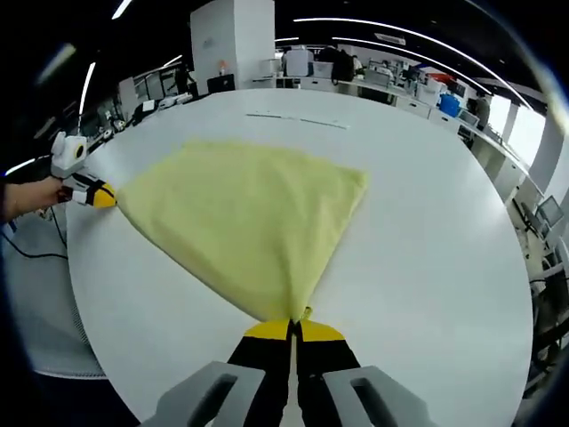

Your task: Fold the garment on the visible template until the final outline fits inside the template.

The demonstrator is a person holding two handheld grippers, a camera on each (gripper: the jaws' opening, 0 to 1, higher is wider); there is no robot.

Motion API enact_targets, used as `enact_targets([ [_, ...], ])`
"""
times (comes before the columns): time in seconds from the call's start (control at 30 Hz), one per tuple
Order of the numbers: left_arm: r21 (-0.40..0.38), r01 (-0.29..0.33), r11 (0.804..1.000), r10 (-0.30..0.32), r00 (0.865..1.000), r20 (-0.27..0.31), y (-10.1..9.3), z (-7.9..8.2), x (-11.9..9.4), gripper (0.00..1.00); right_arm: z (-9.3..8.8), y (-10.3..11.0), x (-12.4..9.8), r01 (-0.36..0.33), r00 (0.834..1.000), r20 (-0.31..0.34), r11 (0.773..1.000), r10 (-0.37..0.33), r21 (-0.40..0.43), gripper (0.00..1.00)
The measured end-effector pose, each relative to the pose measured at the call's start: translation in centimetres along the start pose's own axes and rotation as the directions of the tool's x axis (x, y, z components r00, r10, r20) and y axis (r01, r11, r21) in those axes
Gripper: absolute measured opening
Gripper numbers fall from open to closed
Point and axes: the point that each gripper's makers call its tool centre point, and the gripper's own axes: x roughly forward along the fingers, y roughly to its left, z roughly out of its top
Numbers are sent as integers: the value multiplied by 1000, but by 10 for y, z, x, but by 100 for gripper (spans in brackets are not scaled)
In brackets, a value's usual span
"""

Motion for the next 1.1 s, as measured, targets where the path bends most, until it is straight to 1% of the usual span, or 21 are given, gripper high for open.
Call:
enact_targets([
  [0.1, -2, -1, 1000, 1, 1000, 0, -1, -1, -1, 0, -1, 2, -2, -2, 1000, -4, 1000, 2, -10, 0],
  [0.37, 2, 4, 1000, -4, 1000, -7, -6, -5, -5, 0, -2, 2, -5, -6, 1000, 0, 1000, 6, -4, 0],
  [0.6, 5, -14, 1000, 14, 1000, -9, -5, -6, -6, 0, -3, 5, -8, -15, 1000, -1, 1000, 15, -6, 0],
  [0.7, 0, -27, 1000, 27, 999, -19, -4, -8, -7, 1, -2, 5, -8, -15, 1000, 4, 1000, 15, 0, 0],
  [0.8, 0, -32, 999, 32, 999, -22, -3, -8, -8, 5, -1, 6, -11, -21, 1000, 8, 1000, 21, -10, 0],
  [0.83, 5, -34, 999, 34, 999, -24, -3, -8, -9, 7, 0, 3, -11, -10, 1000, 18, 1000, 10, 8, 0],
  [0.9, 0, -34, 999, 34, 999, -17, -5, -7, -10, 9, 2, 3, -13, -18, 999, 35, 999, 16, 40, 0],
  [0.97, -8, -34, 999, 34, 999, -4, -5, -6, -12, 13, 4, 1, -15, -13, 999, 52, 998, 10, 61, 0],
  [1.03, -13, -35, 999, 35, 999, 3, -7, -3, -14, 18, 5, 1, -17, -16, 998, 57, 998, 12, 68, 4],
  [1.1, -17, -35, 999, 35, 999, 11, -8, 0, -15, 22, 7, 1, -18, -17, 998, 66, 997, 12, 69, 10],
])
